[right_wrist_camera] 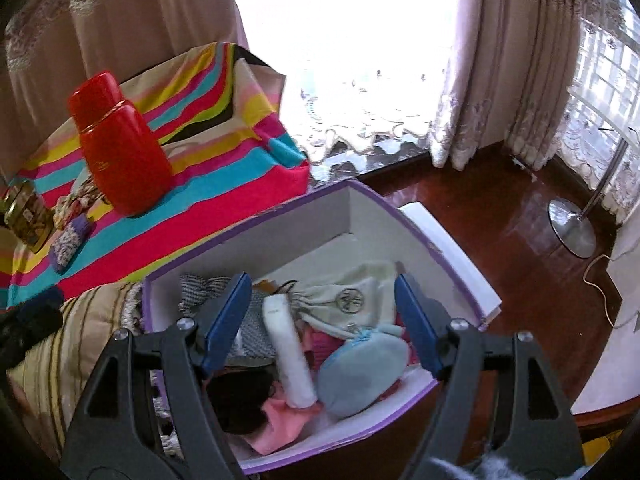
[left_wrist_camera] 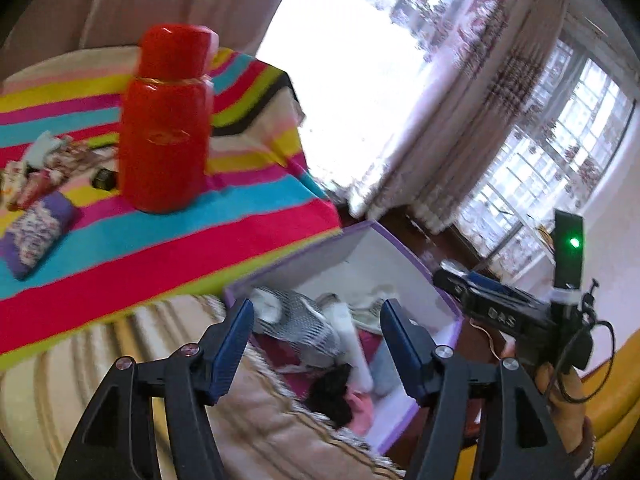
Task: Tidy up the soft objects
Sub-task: 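Move both tools back over the blanket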
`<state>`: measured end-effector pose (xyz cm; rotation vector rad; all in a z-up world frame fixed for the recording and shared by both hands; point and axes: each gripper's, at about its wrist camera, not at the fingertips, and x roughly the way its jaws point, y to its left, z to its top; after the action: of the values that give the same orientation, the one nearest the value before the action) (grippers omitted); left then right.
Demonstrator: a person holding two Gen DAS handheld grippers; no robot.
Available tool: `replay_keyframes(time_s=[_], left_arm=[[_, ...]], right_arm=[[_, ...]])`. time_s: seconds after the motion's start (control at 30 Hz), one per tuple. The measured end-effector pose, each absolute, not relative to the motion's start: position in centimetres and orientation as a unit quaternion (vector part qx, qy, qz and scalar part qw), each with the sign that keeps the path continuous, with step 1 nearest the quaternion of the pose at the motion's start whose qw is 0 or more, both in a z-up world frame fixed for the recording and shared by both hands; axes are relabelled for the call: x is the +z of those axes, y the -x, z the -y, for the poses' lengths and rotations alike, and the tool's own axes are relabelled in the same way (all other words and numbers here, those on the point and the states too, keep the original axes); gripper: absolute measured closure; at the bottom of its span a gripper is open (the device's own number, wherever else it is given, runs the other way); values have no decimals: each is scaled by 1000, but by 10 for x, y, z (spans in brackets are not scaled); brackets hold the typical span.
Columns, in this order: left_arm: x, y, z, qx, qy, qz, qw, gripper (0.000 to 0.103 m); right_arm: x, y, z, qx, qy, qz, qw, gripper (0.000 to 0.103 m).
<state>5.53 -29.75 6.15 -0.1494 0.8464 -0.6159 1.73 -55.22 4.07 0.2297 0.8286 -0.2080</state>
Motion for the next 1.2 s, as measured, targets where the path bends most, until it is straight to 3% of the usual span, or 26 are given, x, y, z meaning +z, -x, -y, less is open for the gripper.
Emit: replay_keyframes(time_s=[0.47,1.2], left_arm=[[78,-78,202,-190,102,-369,904,36],[47,-120,33,-42,226,-386,893,36]], right_arm=[[52,-36,473,-12,-46,-399,916,26],[45,-107,327,135,22,-417,899,26]])
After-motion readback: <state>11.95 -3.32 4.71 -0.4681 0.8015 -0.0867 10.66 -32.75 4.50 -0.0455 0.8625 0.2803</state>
